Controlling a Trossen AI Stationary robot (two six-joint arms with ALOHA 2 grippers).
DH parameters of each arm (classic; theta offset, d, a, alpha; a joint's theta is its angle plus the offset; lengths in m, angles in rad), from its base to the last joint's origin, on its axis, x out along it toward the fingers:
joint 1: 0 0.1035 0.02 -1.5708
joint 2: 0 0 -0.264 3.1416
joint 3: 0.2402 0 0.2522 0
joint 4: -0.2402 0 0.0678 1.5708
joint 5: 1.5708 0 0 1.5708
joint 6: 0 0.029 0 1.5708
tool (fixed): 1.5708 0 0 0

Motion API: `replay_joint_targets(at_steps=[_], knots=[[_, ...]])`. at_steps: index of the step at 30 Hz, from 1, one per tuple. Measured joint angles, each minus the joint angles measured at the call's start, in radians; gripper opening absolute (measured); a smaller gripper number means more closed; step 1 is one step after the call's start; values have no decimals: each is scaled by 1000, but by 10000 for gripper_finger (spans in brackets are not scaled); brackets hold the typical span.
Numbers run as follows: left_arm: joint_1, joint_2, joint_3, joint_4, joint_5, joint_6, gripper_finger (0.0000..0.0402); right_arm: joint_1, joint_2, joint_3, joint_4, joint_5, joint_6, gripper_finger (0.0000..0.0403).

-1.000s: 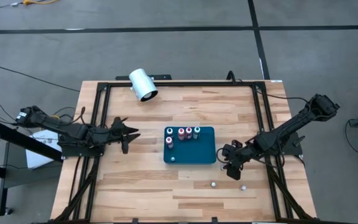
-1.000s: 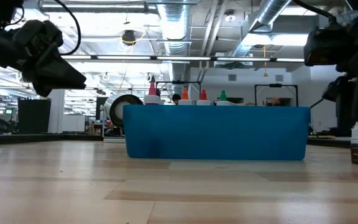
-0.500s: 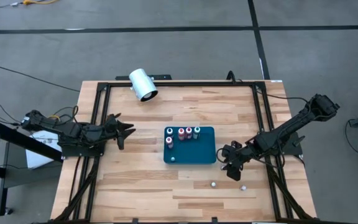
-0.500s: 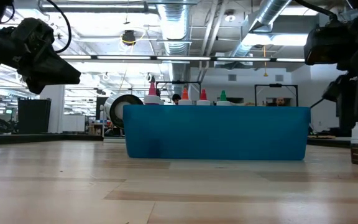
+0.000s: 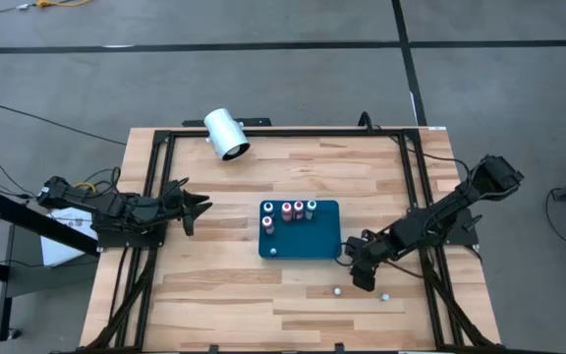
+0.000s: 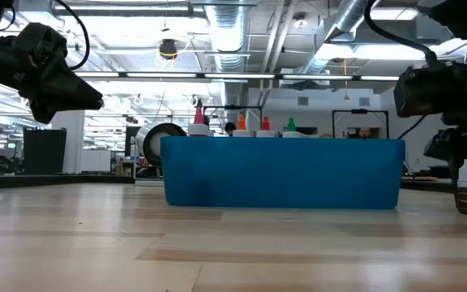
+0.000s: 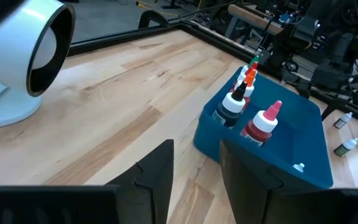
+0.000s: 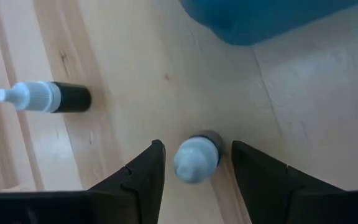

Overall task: Pick & Place food coloring
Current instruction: Put the small black food coloring bottle into the blue bin

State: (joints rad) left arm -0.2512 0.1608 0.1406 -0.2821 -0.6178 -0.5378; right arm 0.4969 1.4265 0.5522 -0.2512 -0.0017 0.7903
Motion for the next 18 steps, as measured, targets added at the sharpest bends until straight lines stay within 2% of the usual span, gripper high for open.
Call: replay_joint_targets(at_steps=[11, 18], knots=[[0, 0, 0, 1, 1, -9, 122, -18, 6, 1, 6, -1, 17, 167], [0, 0, 0, 1, 9, -9, 122, -28, 6, 0, -2, -3, 16, 118]])
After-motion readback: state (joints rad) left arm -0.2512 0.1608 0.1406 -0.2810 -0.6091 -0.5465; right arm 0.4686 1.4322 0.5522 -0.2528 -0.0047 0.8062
